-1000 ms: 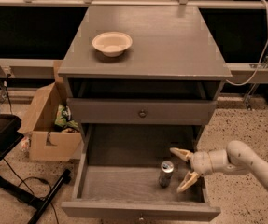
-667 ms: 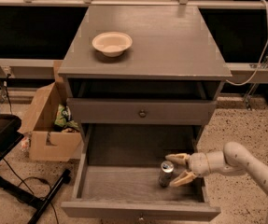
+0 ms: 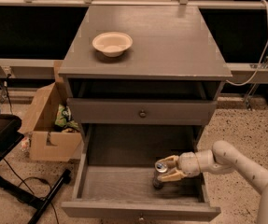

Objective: Pick redbull can from middle drawer and place on counter

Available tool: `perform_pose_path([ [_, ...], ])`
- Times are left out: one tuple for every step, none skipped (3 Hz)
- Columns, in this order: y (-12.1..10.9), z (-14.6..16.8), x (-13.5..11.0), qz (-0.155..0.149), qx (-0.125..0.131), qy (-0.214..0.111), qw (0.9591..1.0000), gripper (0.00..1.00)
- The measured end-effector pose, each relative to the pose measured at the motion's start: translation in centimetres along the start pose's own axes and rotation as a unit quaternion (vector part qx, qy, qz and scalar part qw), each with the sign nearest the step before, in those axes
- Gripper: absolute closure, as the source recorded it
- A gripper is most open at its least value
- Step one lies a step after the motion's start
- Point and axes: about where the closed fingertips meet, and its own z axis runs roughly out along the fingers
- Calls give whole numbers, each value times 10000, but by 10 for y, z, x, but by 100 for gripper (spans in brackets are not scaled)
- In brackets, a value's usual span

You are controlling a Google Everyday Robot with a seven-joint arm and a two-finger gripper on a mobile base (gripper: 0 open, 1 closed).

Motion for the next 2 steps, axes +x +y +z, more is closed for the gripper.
perform_pose_path([
  [-2, 13, -31, 287, 54, -135, 9995, 95],
  [-9, 0, -93, 398, 447, -206, 9980, 100],
])
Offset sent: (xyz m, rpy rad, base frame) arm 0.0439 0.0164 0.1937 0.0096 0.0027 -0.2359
